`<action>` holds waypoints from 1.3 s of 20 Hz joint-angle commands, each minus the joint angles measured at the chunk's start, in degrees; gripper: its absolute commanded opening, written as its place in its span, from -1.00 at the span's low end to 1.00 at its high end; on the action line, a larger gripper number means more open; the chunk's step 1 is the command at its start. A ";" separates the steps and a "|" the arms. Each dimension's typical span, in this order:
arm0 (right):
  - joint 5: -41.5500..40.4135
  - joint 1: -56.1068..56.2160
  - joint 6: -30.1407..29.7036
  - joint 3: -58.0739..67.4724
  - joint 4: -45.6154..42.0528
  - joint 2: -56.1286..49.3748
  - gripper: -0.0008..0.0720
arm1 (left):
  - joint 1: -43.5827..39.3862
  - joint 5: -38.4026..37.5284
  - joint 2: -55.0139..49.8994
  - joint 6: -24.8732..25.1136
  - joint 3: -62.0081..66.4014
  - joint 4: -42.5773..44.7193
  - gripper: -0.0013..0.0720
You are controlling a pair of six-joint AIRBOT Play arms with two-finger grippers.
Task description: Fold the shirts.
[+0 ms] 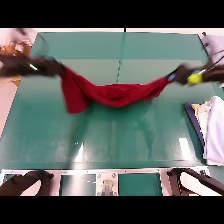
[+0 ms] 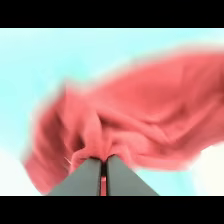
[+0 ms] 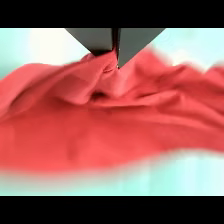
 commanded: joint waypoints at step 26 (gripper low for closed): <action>-17.33 -9.16 -5.49 -11.37 4.98 -11.85 -0.93 | 0.11 -0.44 -27.65 -4.98 9.33 11.89 -0.90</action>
